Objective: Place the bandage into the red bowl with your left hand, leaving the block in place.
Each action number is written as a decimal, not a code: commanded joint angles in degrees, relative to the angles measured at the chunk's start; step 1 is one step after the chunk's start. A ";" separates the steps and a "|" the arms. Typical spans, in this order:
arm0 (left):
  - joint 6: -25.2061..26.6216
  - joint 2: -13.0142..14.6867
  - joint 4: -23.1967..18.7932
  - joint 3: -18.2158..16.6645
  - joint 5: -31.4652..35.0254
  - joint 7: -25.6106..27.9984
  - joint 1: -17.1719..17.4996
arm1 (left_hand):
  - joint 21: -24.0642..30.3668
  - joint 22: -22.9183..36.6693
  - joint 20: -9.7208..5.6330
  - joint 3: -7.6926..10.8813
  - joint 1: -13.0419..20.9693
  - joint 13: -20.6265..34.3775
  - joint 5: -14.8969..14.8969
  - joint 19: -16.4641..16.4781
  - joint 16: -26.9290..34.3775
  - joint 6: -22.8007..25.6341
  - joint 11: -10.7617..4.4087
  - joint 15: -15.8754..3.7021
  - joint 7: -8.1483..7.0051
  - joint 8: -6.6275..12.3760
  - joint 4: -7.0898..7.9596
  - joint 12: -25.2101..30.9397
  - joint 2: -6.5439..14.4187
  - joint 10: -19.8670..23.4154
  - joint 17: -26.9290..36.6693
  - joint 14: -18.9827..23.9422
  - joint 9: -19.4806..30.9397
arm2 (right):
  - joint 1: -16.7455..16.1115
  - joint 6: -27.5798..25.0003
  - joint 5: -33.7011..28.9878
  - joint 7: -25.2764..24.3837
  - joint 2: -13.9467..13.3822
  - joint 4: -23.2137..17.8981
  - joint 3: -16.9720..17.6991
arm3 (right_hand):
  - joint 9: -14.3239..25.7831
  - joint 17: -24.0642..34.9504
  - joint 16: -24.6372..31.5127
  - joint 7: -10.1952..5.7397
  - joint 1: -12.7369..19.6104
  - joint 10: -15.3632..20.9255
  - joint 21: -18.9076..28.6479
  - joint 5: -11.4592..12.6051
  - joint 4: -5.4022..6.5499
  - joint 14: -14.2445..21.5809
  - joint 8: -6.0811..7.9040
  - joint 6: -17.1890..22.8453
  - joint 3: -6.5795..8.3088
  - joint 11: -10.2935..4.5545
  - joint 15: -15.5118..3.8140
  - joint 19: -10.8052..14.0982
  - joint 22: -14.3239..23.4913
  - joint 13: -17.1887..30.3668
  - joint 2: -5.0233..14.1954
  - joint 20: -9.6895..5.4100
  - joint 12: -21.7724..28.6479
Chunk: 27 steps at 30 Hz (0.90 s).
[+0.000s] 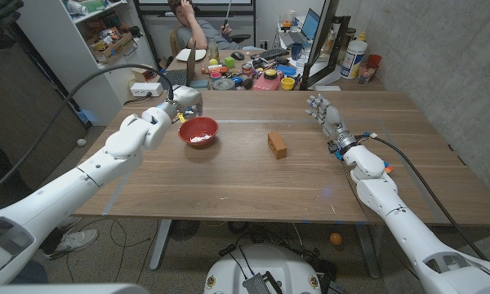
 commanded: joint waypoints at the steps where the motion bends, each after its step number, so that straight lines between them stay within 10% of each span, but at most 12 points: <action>1: -0.90 -1.30 3.64 3.28 -0.14 -1.23 -2.52 | 0.34 -0.02 -3.23 0.01 0.08 6.05 0.04 -0.43 -0.28 0.60 -1.60 -0.01 -0.22 -0.21 0.28 0.07 0.34 5.68 0.24 0.30 0.07 | -0.04 0.53 0.06 0.21 -0.41 -0.42 -0.15 | 0.24 0.10 0.02 0.18 -0.50 0.59 -0.05 0.40 -0.19 0.63 0.43 0.37 0.36 -0.19 -0.11 0.73 0.33 0.29 2.72 -1.41 0.31; 27: -3.40 -4.62 13.22 8.95 -2.75 -0.62 -6.94 | 0.93 -0.07 -3.17 0.03 0.22 6.20 0.04 -0.63 -0.40 0.94 -1.57 -0.04 0.05 -0.65 0.30 -0.28 0.29 5.99 0.39 0.49 0.11 | 1.01 0.68 -0.11 0.32 -0.21 0.73 -0.68 | 0.24 0.10 0.01 0.12 -0.52 0.58 -0.33 0.39 -0.19 0.65 0.43 0.42 0.37 -0.21 -0.18 0.80 0.34 0.29 2.72 -1.40 0.29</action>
